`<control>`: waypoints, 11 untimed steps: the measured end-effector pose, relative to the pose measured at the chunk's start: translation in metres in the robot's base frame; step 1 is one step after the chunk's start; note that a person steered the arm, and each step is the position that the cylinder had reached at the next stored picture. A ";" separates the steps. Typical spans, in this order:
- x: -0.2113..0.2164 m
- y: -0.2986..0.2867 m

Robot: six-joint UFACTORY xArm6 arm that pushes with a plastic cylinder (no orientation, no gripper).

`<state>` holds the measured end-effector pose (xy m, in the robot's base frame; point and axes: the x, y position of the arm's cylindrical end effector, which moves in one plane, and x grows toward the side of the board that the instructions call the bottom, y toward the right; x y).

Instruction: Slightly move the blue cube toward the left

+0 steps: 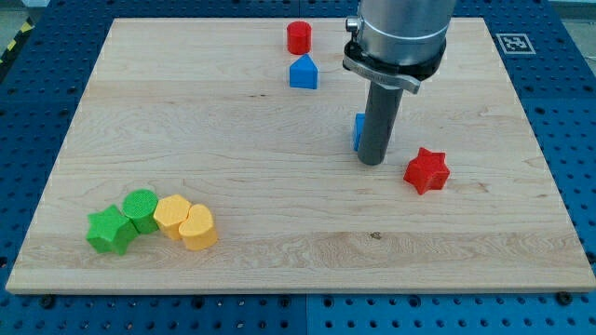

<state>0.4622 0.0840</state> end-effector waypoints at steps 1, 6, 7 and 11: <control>-0.027 0.000; -0.099 0.066; -0.099 0.052; -0.101 0.040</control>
